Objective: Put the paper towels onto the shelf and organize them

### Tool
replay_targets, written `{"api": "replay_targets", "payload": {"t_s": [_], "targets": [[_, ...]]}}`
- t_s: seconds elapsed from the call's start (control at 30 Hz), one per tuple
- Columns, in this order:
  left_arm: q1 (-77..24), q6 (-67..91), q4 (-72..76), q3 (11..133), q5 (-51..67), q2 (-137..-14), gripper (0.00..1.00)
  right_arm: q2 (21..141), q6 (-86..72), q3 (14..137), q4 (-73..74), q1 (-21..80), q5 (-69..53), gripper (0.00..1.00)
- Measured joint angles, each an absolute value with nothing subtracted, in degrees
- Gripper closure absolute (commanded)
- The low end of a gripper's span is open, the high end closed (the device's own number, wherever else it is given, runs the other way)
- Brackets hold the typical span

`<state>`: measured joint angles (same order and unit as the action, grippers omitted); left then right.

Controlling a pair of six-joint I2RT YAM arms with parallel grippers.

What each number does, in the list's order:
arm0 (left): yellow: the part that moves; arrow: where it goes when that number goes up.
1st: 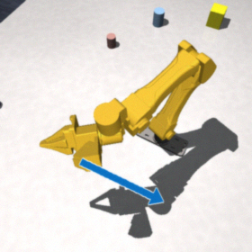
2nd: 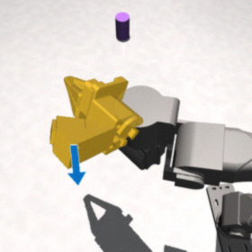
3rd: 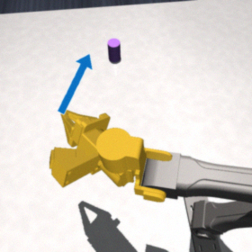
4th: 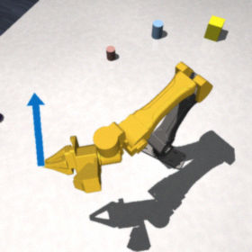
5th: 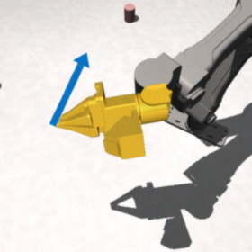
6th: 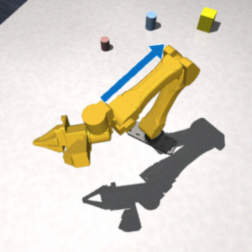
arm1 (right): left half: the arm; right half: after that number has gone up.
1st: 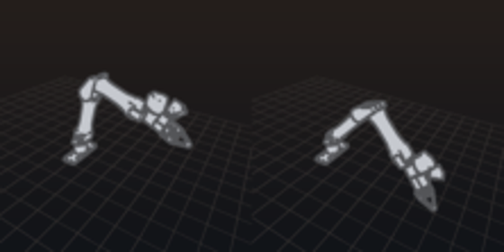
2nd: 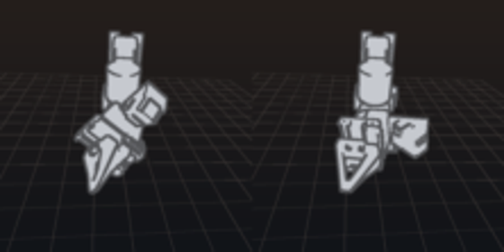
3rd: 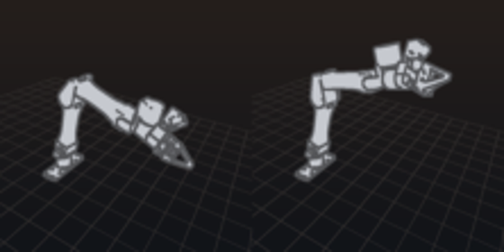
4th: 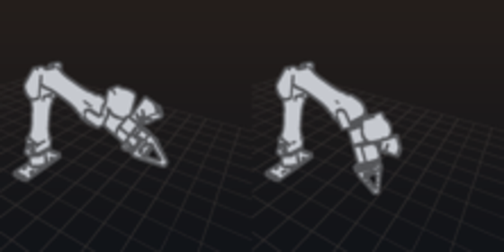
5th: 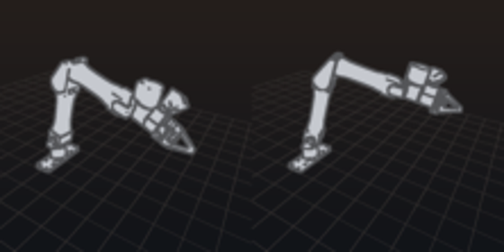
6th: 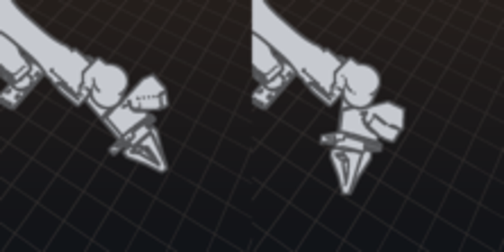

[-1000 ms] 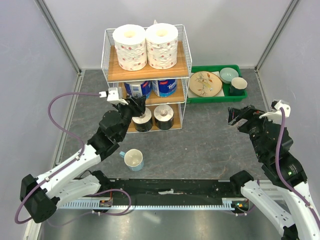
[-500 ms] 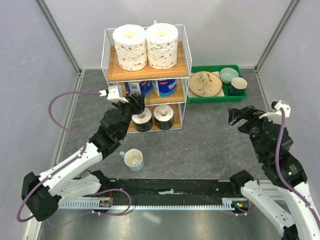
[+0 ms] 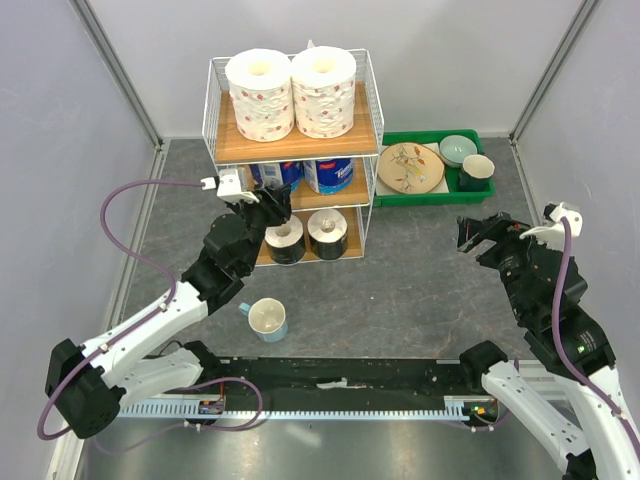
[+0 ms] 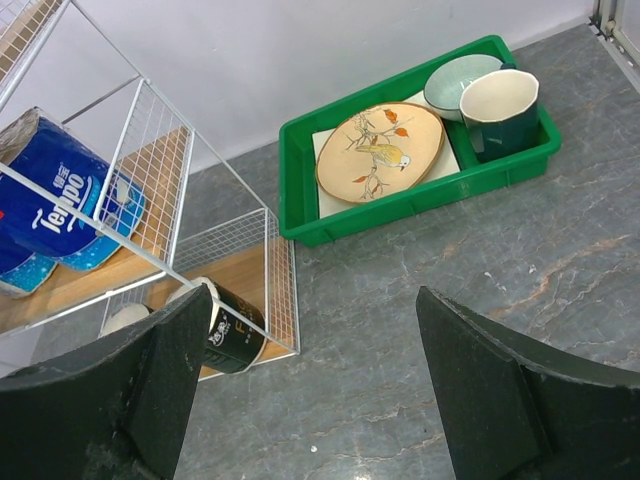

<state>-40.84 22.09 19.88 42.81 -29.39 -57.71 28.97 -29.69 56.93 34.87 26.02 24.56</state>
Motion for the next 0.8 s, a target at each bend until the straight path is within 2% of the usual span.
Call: {"api": "replay_targets", "payload": {"t_s": [0.2, 0.47, 0.8], "targets": [[-40.84, 22.09, 19.27, 42.78, -29.36, -55.92, 0.45, 28.73, -29.63, 56.6, 35.27, 26.02, 24.64, 0.09], [-40.84, 22.17, 16.75, 42.81, -28.1, -46.76, 0.43, 28.71, -29.63, 56.25, 35.27, 26.02, 25.21, 0.09], [-40.84, 24.32, 5.26, 42.06, -27.38, -33.91, 0.43, 28.84, -29.85, 53.78, 35.24, 26.02, 24.64, 0.09]]}}
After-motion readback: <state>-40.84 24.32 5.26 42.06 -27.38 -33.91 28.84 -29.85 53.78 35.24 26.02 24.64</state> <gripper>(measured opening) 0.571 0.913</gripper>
